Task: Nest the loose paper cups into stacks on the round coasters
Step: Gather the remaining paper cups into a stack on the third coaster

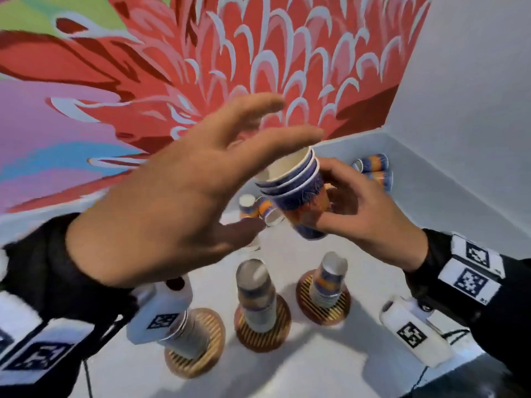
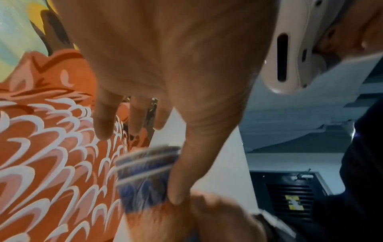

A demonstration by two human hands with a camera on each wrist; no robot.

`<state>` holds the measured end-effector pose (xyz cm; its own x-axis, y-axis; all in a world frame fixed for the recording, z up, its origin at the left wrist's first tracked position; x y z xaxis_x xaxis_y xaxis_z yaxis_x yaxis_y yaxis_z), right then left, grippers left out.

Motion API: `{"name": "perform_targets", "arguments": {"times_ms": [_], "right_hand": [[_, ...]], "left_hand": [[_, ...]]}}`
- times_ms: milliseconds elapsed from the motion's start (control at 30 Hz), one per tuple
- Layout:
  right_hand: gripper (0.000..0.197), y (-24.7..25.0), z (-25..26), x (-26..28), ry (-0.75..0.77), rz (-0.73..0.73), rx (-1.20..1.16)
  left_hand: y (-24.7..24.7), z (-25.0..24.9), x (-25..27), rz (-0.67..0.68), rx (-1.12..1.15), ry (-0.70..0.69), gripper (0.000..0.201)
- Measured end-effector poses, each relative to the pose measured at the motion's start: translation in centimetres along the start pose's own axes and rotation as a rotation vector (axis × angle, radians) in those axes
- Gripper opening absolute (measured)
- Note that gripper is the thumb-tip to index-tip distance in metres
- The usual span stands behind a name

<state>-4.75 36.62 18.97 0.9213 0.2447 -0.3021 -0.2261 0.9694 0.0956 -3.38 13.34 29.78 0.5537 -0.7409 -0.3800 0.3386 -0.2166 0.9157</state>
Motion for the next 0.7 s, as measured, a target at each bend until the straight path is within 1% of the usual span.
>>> {"name": "perform_targets", "arguments": {"times_ms": [33, 67, 100, 133, 200, 267, 367, 467, 567, 700], "right_hand": [[0.064, 0.9, 0.1, 0.5, -0.018, 0.028, -0.015], [0.065, 1.7, 0.4, 1.1, -0.032, 0.055, -0.022], [0.065, 2.5, 0.7, 1.5, -0.030, 0.073, -0.020], [0.064, 3.3, 0.9, 1.9, -0.016, 0.079, -0.008], [0.064, 5.3, 1.4, 2.8, 0.010, 0.059, 0.024], [0.065, 7.4, 1.5, 3.3, 0.029, -0.009, 0.058], [0.067, 10.0, 1.3, 3.9, 0.096, -0.095, 0.003], [0.062, 11.4, 0.5, 4.0, 0.136, -0.120, -0.012], [0.057, 11.3, -1.9, 3.3, 0.097, -0.058, 0.073], [0.056, 10.0, -6.5, 2.4, 0.012, 0.059, 0.182]], "left_hand": [[-1.4, -0.9, -0.5, 0.042, -0.025, 0.017, 0.099], [-2.7, -2.1, -1.2, 0.061, -0.044, 0.029, 0.105], [-4.0, -3.1, -1.8, 0.056, -0.058, 0.028, 0.106], [-4.8, -4.1, -2.5, 0.046, -0.067, 0.020, 0.103], [-6.4, -5.5, -3.9, 0.035, -0.051, 0.012, 0.090], [-7.8, -6.3, -5.3, 0.014, -0.030, 0.058, 0.079], [-10.3, -7.5, -6.7, -0.012, 0.117, 0.180, 0.078], [-13.7, -8.7, -6.9, -0.010, 0.326, 0.332, 0.076], [-17.8, -9.7, -6.6, 0.048, 0.485, 0.481, 0.075], [-23.5, -9.8, -4.6, 0.166, 0.603, 0.623, 0.087]]}}
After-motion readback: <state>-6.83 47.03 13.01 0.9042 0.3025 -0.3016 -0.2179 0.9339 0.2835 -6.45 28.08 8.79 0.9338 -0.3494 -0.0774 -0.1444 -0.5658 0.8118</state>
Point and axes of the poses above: each hand's wrist, its own x-axis away from the middle knuckle, its own y-axis out of the back of the hand, z = x × y, the point moved 3 cm from there along -x, towards the middle knuckle, and after that the axes turned 14 degrees about -x, right-handed, at the moved point
